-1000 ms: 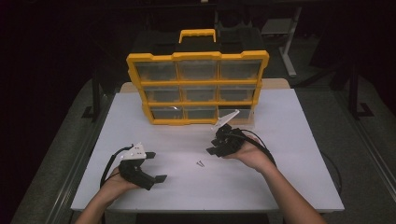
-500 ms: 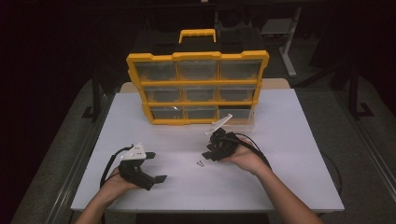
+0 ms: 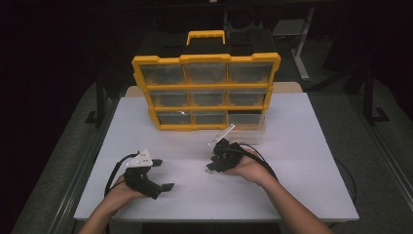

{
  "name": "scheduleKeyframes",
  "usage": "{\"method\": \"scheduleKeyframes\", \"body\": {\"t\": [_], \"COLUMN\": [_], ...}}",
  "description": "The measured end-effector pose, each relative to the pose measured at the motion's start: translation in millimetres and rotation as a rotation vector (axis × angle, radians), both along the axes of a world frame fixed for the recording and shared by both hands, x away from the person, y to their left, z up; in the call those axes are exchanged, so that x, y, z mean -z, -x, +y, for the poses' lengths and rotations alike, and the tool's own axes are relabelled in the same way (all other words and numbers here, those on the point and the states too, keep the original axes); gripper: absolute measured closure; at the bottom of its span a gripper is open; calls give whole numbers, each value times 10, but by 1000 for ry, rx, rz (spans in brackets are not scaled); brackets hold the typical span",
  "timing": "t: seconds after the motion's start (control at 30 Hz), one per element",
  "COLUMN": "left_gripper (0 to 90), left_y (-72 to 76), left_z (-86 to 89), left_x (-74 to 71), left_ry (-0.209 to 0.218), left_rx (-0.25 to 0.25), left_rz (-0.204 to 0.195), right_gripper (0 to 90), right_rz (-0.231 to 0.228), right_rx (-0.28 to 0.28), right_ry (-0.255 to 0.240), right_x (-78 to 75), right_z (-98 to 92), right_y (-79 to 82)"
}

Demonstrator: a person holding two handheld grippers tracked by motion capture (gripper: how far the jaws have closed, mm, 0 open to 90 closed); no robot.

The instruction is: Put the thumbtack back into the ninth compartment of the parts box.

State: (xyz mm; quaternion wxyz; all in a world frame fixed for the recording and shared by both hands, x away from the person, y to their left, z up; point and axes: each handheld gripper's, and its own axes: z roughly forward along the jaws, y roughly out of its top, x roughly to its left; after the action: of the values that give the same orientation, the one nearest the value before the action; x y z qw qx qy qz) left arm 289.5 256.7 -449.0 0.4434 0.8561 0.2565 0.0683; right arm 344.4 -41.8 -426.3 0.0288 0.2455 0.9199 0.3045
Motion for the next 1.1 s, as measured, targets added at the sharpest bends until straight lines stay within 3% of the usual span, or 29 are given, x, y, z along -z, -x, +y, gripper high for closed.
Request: {"method": "scheduleKeyframes", "body": {"t": [0.5,1.1], "left_gripper": [0,0], "left_y": [-4,-3], "left_z": [-3,1], "left_x": [0,-2], "left_ry": [2,0], "left_rx": [3,3], "left_rz": [-1,-5], "right_gripper": [767,859], "right_rz": [31,18], "right_rx": [-20,-28], "right_ry": [24,51], "right_x": [123,166], "right_z": [81,103], "right_y": [-35,-47]}}
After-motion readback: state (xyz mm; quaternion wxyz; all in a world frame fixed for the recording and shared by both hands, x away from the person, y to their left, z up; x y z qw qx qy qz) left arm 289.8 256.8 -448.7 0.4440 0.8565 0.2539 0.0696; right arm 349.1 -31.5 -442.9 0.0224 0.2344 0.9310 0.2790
